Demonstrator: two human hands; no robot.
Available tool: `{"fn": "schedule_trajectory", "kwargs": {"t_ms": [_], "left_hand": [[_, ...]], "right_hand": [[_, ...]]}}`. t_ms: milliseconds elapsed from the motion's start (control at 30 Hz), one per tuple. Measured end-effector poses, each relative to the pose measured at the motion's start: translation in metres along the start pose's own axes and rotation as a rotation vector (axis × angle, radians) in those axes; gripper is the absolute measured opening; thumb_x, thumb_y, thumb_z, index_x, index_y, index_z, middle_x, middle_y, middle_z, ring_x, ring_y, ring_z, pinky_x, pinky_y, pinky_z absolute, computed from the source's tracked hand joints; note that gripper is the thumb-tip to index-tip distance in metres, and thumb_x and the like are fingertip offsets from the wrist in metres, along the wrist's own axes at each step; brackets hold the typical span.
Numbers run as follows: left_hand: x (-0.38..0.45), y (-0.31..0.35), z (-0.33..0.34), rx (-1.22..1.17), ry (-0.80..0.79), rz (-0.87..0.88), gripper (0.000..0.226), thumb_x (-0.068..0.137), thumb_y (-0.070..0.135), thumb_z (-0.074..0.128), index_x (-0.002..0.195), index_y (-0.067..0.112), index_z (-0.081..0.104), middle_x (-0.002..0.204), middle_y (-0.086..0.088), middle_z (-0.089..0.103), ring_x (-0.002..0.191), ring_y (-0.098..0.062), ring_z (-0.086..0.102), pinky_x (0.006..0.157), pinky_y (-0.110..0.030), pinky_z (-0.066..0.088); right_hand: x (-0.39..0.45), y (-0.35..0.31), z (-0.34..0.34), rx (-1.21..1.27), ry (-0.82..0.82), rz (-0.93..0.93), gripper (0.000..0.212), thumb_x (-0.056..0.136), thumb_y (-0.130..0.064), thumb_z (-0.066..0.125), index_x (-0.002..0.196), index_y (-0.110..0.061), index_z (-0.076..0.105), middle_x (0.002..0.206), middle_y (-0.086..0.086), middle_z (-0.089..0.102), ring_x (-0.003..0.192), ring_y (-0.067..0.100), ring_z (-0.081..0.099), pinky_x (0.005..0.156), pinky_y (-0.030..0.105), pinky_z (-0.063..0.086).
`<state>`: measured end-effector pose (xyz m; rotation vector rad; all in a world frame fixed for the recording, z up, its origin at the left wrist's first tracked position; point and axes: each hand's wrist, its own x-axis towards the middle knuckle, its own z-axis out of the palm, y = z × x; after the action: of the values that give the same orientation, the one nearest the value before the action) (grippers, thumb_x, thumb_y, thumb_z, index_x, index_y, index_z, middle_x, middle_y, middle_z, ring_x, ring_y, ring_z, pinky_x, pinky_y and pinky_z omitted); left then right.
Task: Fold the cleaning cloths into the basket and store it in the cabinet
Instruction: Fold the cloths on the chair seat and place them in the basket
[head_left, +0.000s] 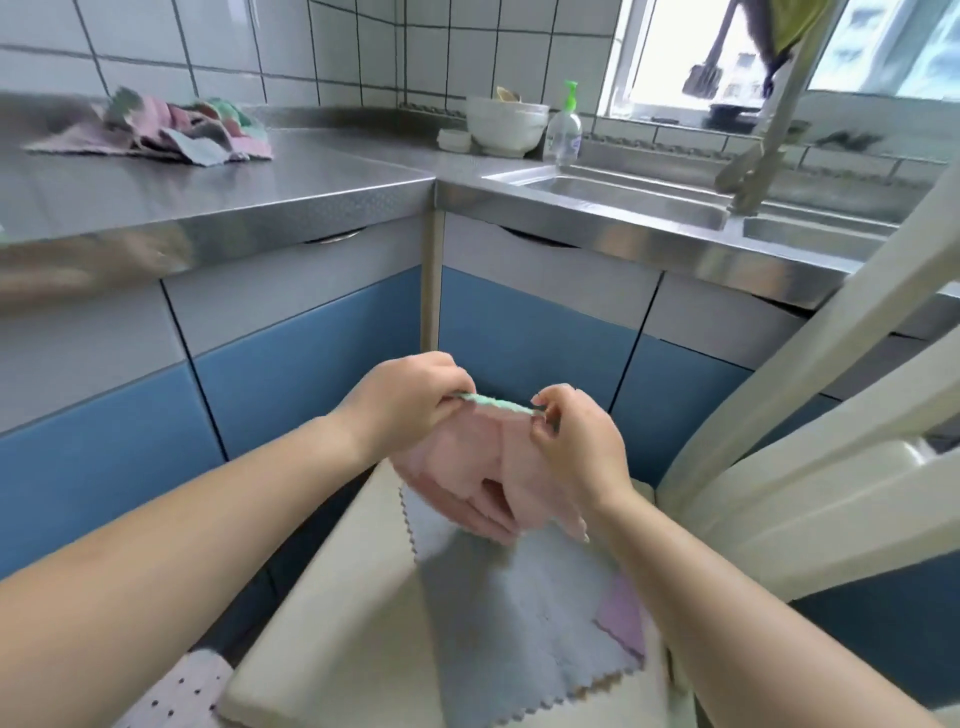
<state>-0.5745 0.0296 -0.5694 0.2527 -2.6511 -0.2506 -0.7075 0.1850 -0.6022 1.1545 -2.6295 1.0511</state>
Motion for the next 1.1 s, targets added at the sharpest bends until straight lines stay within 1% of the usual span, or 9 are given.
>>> {"fn": "schedule_trajectory", "kwargs": {"t_ms": [133, 267, 367, 467, 600, 700, 867, 1000, 1100], "left_hand": [[0.035, 0.009, -0.038, 0.077, 0.063, 0.066, 0.030, 0.091, 0.041, 0.046, 0.092, 0.020, 0.068, 0.092, 0.006, 0.063, 0.083, -0.017, 0.060, 0.068, -0.033, 0.049], [0.061, 0.014, -0.066, 0.131, 0.073, 0.090, 0.026, 0.093, 0.040, 0.050, 0.092, 0.020, 0.066, 0.091, 0.006, 0.064, 0.084, -0.016, 0.058, 0.069, -0.032, 0.047], [0.067, 0.009, -0.080, 0.111, 0.042, 0.109, 0.023, 0.092, 0.036, 0.053, 0.092, 0.018, 0.068, 0.088, 0.006, 0.064, 0.083, -0.017, 0.058, 0.073, -0.033, 0.047], [0.063, -0.001, -0.094, 0.069, -0.050, 0.143, 0.013, 0.088, 0.022, 0.059, 0.091, 0.019, 0.071, 0.078, 0.017, 0.053, 0.076, -0.009, 0.055, 0.073, -0.025, 0.045], [0.056, -0.015, -0.107, 0.134, -0.264, 0.059, 0.026, 0.083, 0.011, 0.061, 0.105, 0.023, 0.070, 0.080, 0.019, 0.051, 0.074, 0.006, 0.049, 0.069, -0.006, 0.037], [0.054, -0.028, -0.112, 0.287, -0.353, -0.029, 0.022, 0.082, 0.010, 0.055, 0.097, 0.016, 0.071, 0.090, 0.005, 0.060, 0.086, -0.011, 0.057, 0.077, -0.024, 0.045], [0.058, -0.035, -0.109, 0.246, -0.035, -0.210, 0.025, 0.084, 0.009, 0.050, 0.095, 0.023, 0.067, 0.095, 0.005, 0.066, 0.091, -0.020, 0.058, 0.072, -0.030, 0.045], [0.061, -0.036, -0.093, 0.063, 0.136, -0.318, 0.029, 0.083, 0.004, 0.050, 0.095, 0.020, 0.070, 0.097, 0.001, 0.070, 0.093, -0.022, 0.061, 0.074, -0.029, 0.044], [0.057, -0.043, -0.089, -0.242, 0.260, -0.396, 0.031, 0.081, -0.001, 0.051, 0.086, 0.024, 0.070, 0.093, 0.001, 0.071, 0.095, -0.020, 0.064, 0.081, -0.030, 0.047]], "right_hand": [[0.031, -0.006, -0.032, -0.154, -0.032, -0.040, 0.021, 0.093, -0.025, 0.043, 0.098, -0.022, 0.063, 0.093, -0.002, 0.061, 0.084, 0.021, 0.058, 0.071, 0.029, 0.046], [0.043, -0.012, -0.048, 0.084, -0.147, 0.087, 0.014, 0.093, -0.026, 0.036, 0.095, -0.020, 0.049, 0.080, 0.001, 0.068, 0.077, 0.023, 0.064, 0.071, 0.033, 0.053], [0.043, -0.009, -0.053, -0.036, -0.184, -0.021, 0.007, 0.085, -0.019, 0.046, 0.085, -0.015, 0.053, 0.082, 0.000, 0.064, 0.076, 0.023, 0.057, 0.064, 0.031, 0.049], [0.047, -0.002, -0.062, -0.182, -0.131, -0.139, 0.009, 0.082, -0.015, 0.057, 0.074, -0.013, 0.059, 0.082, 0.003, 0.060, 0.079, 0.025, 0.056, 0.068, 0.032, 0.047], [0.058, 0.001, -0.081, -0.209, -0.111, -0.082, 0.012, 0.088, -0.019, 0.055, 0.086, -0.010, 0.064, 0.086, 0.006, 0.067, 0.084, 0.026, 0.062, 0.073, 0.031, 0.048], [0.068, -0.001, -0.095, -0.212, -0.043, -0.065, 0.016, 0.090, -0.018, 0.053, 0.098, -0.011, 0.064, 0.091, 0.007, 0.069, 0.085, 0.027, 0.062, 0.069, 0.029, 0.046], [0.093, -0.009, -0.107, -0.331, -0.116, -0.056, 0.015, 0.093, -0.026, 0.052, 0.093, -0.012, 0.059, 0.095, 0.008, 0.067, 0.083, 0.027, 0.058, 0.068, 0.031, 0.045], [0.106, -0.011, -0.120, -0.253, 0.012, -0.075, 0.007, 0.090, -0.014, 0.054, 0.091, -0.016, 0.061, 0.097, 0.009, 0.067, 0.087, 0.028, 0.059, 0.075, 0.034, 0.049], [0.105, -0.008, -0.127, -0.178, 0.127, -0.113, 0.017, 0.088, -0.008, 0.053, 0.093, -0.017, 0.067, 0.094, 0.003, 0.070, 0.087, 0.025, 0.061, 0.076, 0.032, 0.049]]}}
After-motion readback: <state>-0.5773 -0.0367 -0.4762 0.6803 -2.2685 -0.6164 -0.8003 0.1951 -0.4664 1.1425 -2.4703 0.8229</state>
